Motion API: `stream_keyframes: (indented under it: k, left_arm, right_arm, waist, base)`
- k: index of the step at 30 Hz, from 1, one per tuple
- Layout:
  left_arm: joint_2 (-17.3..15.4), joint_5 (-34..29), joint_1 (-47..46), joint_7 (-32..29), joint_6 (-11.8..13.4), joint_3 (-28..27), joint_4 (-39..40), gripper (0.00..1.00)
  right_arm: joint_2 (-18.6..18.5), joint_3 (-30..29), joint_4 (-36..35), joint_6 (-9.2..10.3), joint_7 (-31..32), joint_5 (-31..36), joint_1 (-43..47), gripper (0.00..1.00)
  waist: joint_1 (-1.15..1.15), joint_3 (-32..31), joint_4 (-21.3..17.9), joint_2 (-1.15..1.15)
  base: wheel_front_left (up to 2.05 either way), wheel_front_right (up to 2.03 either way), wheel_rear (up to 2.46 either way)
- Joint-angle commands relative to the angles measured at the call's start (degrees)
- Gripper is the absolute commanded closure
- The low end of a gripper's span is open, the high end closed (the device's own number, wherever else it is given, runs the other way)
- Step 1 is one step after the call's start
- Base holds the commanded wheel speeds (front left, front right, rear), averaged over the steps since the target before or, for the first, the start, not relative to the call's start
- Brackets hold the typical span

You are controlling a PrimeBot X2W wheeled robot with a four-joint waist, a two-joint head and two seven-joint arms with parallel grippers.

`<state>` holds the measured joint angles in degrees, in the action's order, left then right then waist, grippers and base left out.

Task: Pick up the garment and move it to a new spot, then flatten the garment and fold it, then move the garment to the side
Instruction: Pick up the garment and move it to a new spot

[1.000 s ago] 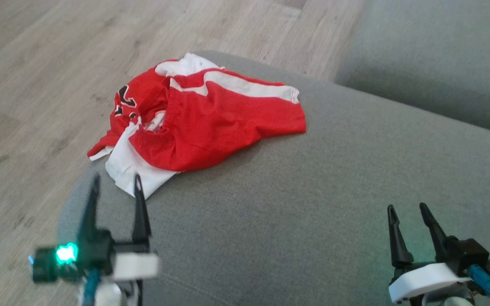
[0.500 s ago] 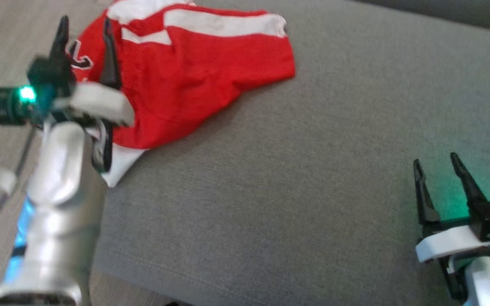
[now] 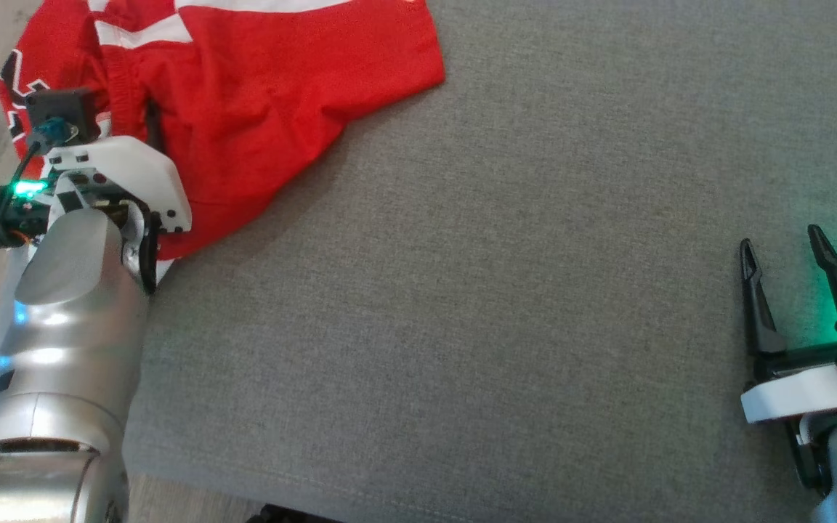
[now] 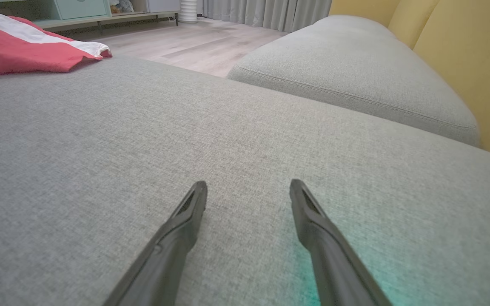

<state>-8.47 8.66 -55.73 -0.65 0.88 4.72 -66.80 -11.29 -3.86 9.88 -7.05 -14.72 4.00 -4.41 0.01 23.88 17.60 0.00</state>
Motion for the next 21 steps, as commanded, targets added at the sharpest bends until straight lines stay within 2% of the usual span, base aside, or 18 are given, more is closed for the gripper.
stream_keyframes:
  k: [1,2,3,5,14,21]
  left_arm:
    - [-3.4,-0.2,-2.0,1.4,0.6,-0.7,0.2,0.00]
    - [-3.3,0.0,-2.1,2.1,0.5,-0.7,-0.5,0.00]
    - [-3.3,0.1,-2.3,2.7,0.2,-0.6,-1.2,0.18]
    - [-3.2,0.2,-2.6,4.8,-0.2,-0.4,-1.9,1.00]
    - [-3.6,-1.3,-5.5,12.6,-1.0,2.0,-1.9,1.00]
    - [-4.0,-2.7,-9.4,14.6,-4.7,5.0,1.4,1.00]
  right_arm:
    - [-0.7,1.1,-0.8,-0.44,-0.3,-0.3,-0.3,0.00]
    - [-0.6,1.2,-0.8,-0.44,-0.3,-0.3,-0.3,0.00]
    - [-0.5,1.3,-0.8,-0.44,-0.3,-0.3,-0.3,0.00]
    - [-0.3,1.5,-0.6,-0.44,-0.3,-0.3,-0.3,0.00]
    - [2.1,3.0,1.3,-0.44,-0.3,-0.8,0.6,0.00]
    - [6.3,4.3,2.9,-0.44,-0.3,-1.7,3.0,0.00]
  waist:
    - [-0.01,0.6,-0.3,0.00]
    - [-0.01,0.6,-0.4,0.00]
    - [-0.01,0.6,-0.4,0.00]
    - [-0.01,0.3,-0.4,0.00]
    - [-0.01,-5.7,-1.3,0.00]
    - [-0.01,-15.4,-7.1,0.00]
  base:
    - [0.00,0.00,0.00]
    - [0.00,0.00,0.00]
    - [0.00,0.00,0.00]
    - [0.00,0.00,0.00]
    - [0.00,0.00,0.00]
    - [0.00,0.00,0.00]
